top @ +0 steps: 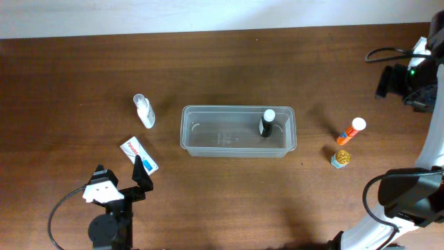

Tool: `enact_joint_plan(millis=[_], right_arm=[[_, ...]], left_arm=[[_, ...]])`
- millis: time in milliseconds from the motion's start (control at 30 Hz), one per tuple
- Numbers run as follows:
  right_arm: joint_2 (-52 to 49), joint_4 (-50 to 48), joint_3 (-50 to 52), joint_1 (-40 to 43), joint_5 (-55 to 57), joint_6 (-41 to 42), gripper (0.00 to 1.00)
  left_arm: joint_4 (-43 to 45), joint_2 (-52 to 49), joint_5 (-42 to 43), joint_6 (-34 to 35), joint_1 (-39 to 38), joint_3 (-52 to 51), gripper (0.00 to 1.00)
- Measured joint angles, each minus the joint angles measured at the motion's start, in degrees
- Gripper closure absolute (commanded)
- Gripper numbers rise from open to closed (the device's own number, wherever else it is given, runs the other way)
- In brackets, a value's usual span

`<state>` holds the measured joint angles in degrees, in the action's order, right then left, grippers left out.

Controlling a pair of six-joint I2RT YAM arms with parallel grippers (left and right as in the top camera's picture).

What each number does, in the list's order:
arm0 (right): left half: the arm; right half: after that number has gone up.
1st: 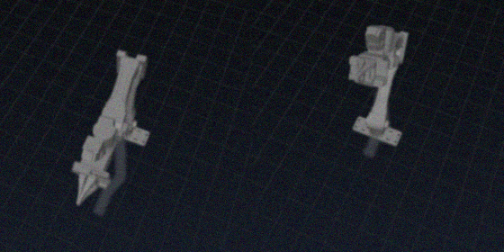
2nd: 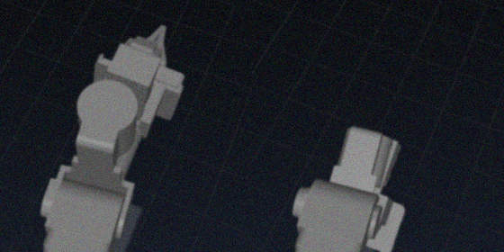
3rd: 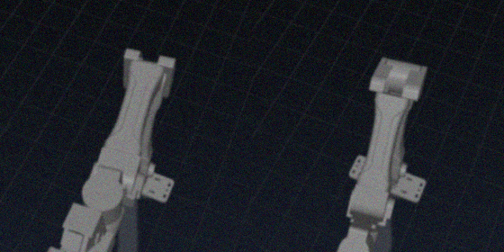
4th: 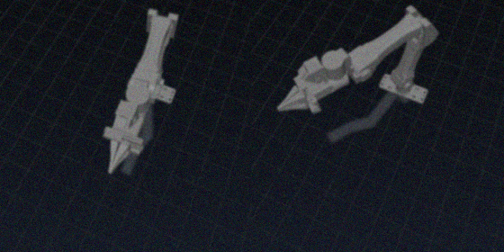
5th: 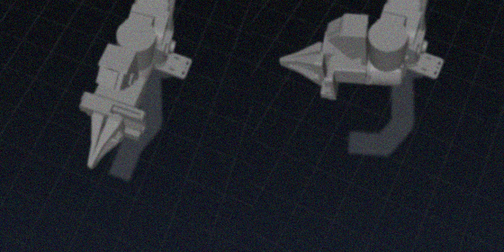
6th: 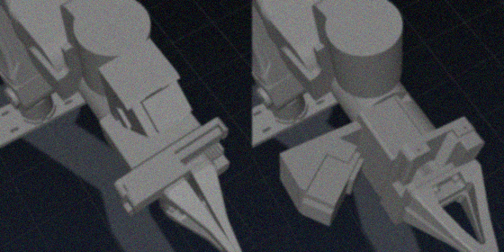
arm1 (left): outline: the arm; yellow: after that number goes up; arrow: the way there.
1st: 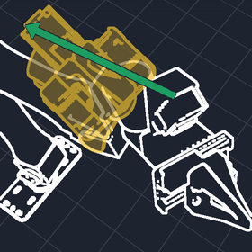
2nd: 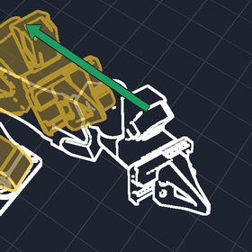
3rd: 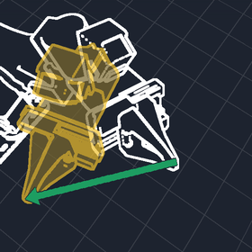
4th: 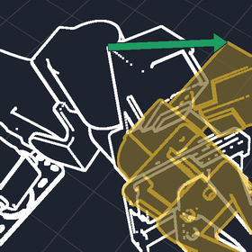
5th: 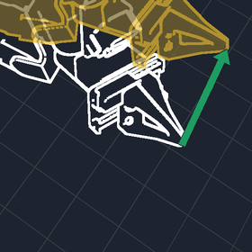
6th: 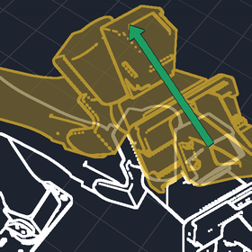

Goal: Pack container
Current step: 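Move right gripper back to the orange Redoxon tube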

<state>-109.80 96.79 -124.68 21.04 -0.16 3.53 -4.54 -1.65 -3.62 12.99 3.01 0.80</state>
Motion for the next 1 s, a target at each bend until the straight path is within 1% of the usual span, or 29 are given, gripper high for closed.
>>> enact_joint_plan(millis=[233, 667, 1000], right_arm=[[0.00, -0.50, 5.49, 0.07, -2.82, -2.21, 0.17], [-0.09, -7.98, 17.70, -0.44, -3.85, -3.54, 0.17], [-0.13, -16.41, 26.12, -4.46, -4.83, -5.55, 0.17]], left_arm=[[0.00, 0.00, 0.00, 0.00, 0.00, 0.00, 0.00], [0.00, 0.00, 0.02, 0.00, 0.00, 0.00, 0.01], [0.00, 0.00, 0.02, 0.00, 0.00, 0.00, 0.01]])
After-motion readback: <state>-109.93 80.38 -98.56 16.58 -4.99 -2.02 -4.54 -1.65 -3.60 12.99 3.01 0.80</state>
